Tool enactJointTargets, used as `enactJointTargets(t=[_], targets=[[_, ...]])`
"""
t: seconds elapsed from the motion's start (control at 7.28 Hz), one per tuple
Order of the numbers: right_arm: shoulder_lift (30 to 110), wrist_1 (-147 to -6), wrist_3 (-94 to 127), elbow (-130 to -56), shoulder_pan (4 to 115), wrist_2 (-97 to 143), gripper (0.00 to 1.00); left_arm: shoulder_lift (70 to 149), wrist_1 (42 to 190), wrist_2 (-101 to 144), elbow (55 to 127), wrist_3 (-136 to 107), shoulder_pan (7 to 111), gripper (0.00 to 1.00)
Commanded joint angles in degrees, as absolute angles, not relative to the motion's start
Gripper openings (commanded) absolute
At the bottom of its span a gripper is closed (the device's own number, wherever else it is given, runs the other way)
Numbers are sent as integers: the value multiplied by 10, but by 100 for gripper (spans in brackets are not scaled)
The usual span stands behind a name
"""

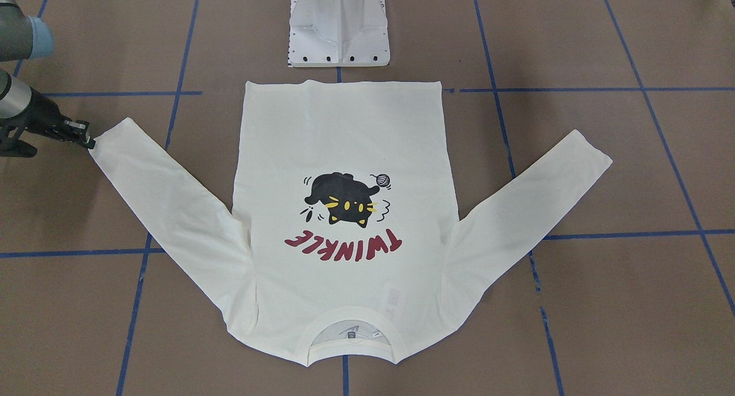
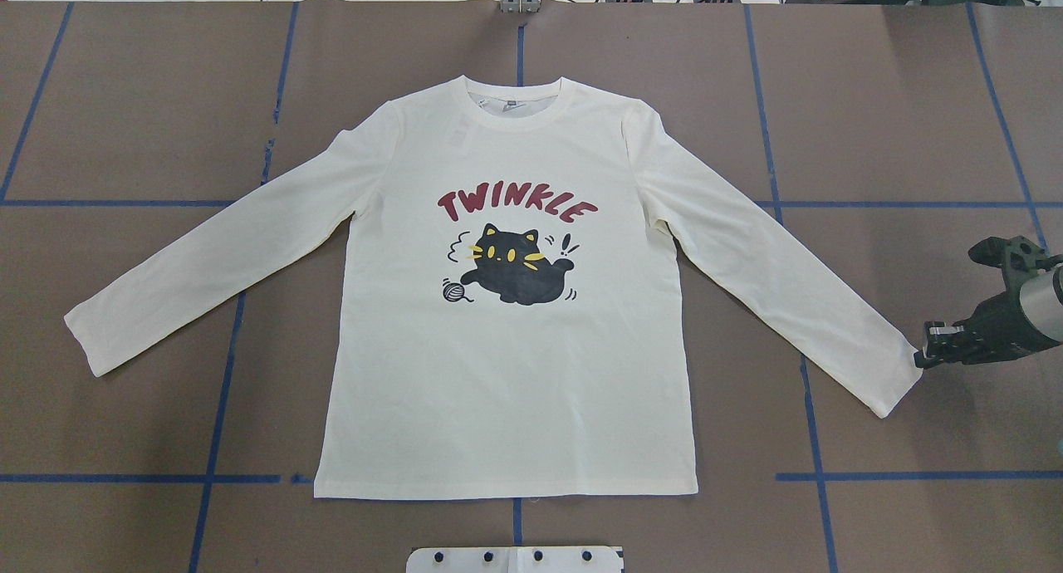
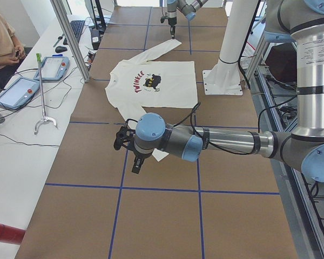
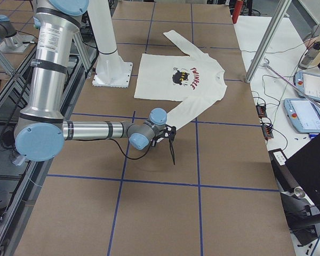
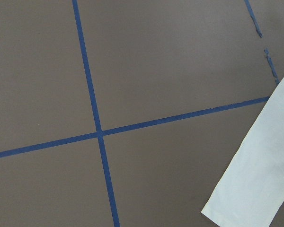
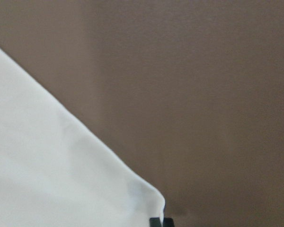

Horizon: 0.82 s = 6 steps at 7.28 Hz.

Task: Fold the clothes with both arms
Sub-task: 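Carry the sleeve with the right gripper across the shirt front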

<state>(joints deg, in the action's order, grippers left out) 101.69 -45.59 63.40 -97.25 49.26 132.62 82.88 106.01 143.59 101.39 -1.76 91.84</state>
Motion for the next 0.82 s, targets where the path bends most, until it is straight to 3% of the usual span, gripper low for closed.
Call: enactJointTargets(t=[0.0, 0.55, 0.69], targets=[[982, -481, 685, -1028, 499, 1364, 0, 830, 1061, 1439, 1014, -18, 918, 100], [567, -771, 830, -1006, 481, 1317, 0, 835, 1061, 1441, 1032, -18, 918, 100], [470, -770, 845, -942, 421, 1242, 0, 836, 1061, 1441, 1030, -18, 918, 100]])
